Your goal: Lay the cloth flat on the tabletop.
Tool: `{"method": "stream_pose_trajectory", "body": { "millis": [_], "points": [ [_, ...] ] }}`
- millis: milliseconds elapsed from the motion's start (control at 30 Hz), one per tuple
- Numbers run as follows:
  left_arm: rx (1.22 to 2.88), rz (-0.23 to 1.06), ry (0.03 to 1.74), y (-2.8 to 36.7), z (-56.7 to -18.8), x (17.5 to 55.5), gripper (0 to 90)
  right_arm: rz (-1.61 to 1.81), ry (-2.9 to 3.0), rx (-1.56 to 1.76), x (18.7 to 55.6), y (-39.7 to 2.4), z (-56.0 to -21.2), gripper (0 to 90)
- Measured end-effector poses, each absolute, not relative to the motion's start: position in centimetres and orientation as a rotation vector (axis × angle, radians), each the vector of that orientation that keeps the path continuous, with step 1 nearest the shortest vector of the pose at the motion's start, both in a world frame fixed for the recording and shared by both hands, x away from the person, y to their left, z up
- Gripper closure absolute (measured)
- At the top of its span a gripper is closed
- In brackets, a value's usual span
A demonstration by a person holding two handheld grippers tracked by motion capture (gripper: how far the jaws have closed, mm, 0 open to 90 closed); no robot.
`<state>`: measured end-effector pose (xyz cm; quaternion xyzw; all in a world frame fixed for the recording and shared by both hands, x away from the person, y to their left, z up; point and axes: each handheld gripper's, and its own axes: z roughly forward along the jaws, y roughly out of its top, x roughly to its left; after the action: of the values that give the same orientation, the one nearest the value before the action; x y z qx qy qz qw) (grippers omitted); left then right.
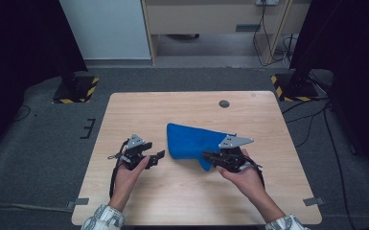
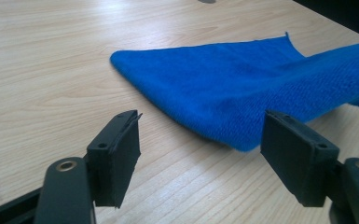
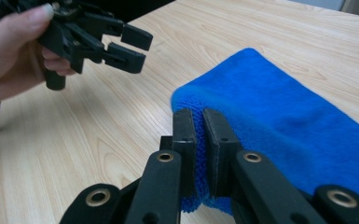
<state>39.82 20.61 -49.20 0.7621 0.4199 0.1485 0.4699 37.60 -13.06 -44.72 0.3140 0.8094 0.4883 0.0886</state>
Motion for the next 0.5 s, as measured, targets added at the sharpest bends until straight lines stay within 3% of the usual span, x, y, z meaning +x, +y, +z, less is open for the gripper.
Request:
{"method": "stream_pose_trajectory", "body": {
  "millis": [300, 500],
  "points": [
    [1.996, 0.32, 0.886, 17.6, -50.3, 39.6, 34.8, 1.396, 2.392, 1.062, 39.6, -15.0, -46.6, 83.4],
    [2.042, 0.316, 0.877, 16.3, -51.1, 40.0, 38.2, 1.41, 2.379, 1.093, 39.9, -15.5, -46.6, 83.4]
  ]
}}
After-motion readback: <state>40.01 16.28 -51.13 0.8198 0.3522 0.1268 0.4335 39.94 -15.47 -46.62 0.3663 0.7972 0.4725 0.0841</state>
